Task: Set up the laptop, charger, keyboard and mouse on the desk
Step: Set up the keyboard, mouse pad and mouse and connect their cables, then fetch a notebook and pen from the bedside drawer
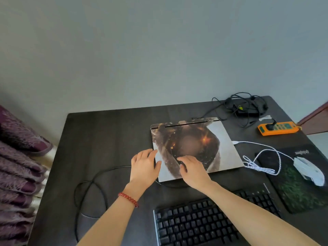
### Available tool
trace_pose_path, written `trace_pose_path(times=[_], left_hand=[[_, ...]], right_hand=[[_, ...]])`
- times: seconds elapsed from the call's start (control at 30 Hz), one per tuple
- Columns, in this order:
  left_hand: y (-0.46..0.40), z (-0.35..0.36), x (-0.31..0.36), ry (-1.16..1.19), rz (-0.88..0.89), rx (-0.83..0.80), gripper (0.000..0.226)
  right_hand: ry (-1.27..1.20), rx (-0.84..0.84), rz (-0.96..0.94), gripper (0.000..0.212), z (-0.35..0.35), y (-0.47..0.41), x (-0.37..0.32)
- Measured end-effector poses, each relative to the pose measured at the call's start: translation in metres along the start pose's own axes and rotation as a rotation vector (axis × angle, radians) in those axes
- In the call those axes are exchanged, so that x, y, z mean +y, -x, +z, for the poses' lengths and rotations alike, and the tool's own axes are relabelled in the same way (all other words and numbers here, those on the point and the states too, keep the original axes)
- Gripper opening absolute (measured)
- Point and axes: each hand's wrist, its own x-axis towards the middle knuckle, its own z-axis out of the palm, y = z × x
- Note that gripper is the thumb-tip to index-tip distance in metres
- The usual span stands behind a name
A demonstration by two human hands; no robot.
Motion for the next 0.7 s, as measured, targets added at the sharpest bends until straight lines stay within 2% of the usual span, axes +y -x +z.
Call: trace_pose_path(times=[0.1, 0.3, 0.43, 0.7], left_hand=[[0.003, -0.009, 0.036, 0.014, 0.124, 0.013, 0.042], [0.028, 0.015, 0.138, 0.012, 0.383, -0.114, 0.042], [0.074, 0.045, 0.251, 0.05, 0.625, -0.208, 0.042], [0.216, 0.102, 0.49, 0.105, 1.085, -0.274, 0.036]], right_hand=[[-0.07, 0.151, 0.038, 0.034, -0.027, 0.03, 0.005], [-0.139, 0.312, 0.341, 0.032, -0.071, 0.143, 0.05], [-0.128, 0.485, 0.604, 0.031, -0.105, 0.254, 0.104], [-0.212, 0.857, 0.965, 0.028, -0.162, 0.505, 0.204]])
